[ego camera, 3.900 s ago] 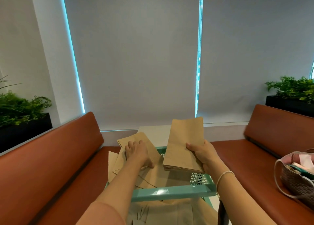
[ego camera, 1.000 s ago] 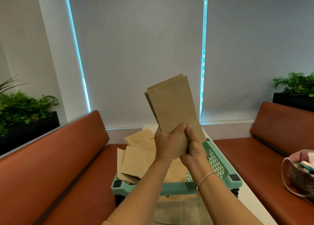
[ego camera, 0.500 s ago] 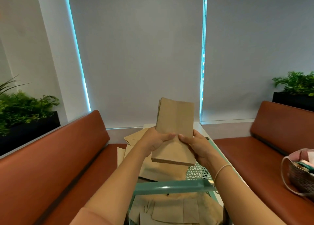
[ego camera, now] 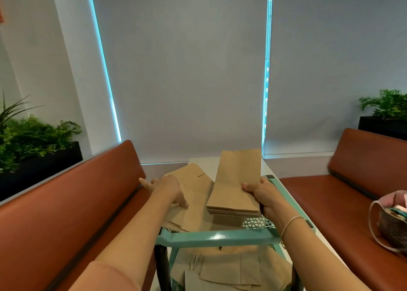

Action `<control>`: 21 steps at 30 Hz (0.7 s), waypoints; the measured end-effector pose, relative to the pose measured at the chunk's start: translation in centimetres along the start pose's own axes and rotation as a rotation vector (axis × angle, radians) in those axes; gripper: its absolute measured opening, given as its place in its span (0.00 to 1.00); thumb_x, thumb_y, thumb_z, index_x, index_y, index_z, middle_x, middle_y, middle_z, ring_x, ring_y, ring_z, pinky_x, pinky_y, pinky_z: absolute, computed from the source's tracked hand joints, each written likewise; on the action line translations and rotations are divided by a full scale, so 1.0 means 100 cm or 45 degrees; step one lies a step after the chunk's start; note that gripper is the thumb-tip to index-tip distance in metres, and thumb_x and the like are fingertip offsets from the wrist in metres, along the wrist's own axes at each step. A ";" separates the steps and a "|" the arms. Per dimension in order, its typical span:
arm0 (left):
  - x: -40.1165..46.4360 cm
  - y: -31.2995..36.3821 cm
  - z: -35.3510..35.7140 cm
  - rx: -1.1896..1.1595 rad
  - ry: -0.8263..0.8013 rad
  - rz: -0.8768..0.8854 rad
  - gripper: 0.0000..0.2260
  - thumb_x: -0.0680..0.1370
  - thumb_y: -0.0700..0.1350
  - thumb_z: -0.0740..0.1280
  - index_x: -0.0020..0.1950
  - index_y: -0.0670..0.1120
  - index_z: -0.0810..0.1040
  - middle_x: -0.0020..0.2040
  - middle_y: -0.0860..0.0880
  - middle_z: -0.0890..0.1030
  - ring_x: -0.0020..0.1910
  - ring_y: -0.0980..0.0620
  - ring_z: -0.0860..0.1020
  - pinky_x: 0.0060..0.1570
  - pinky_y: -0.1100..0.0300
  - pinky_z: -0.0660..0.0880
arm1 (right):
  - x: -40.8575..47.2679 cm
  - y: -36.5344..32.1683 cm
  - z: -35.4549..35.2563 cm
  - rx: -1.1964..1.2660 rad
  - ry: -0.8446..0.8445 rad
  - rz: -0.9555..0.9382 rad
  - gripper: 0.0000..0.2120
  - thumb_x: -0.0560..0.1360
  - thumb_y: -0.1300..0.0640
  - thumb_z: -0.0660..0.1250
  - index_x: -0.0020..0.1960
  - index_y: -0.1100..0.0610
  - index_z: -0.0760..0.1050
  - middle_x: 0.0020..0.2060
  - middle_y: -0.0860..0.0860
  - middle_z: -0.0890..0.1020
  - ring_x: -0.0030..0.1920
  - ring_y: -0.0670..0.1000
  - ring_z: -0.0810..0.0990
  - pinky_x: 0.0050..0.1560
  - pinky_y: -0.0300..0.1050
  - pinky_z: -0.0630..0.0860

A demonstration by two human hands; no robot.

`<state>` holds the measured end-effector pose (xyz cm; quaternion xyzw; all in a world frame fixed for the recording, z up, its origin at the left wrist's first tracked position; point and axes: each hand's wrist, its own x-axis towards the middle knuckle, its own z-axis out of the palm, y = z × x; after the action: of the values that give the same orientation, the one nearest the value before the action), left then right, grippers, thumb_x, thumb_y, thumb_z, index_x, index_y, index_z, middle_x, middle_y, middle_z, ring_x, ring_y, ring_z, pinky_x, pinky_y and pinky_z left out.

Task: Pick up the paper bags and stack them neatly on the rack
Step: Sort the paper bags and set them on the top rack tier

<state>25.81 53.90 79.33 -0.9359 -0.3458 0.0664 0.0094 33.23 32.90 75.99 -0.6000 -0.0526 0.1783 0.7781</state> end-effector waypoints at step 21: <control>-0.021 0.012 -0.032 -1.137 1.021 0.482 0.05 0.75 0.40 0.66 0.46 0.46 0.81 0.47 0.49 0.81 0.45 0.52 0.76 0.42 0.63 0.69 | 0.004 0.002 -0.004 -0.050 0.070 0.114 0.13 0.76 0.66 0.62 0.59 0.57 0.66 0.52 0.61 0.77 0.47 0.61 0.79 0.40 0.53 0.78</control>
<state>25.47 51.71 82.62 -0.8466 -0.1381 -0.4401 -0.2655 33.67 32.75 75.60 -0.6217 -0.0076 0.1954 0.7585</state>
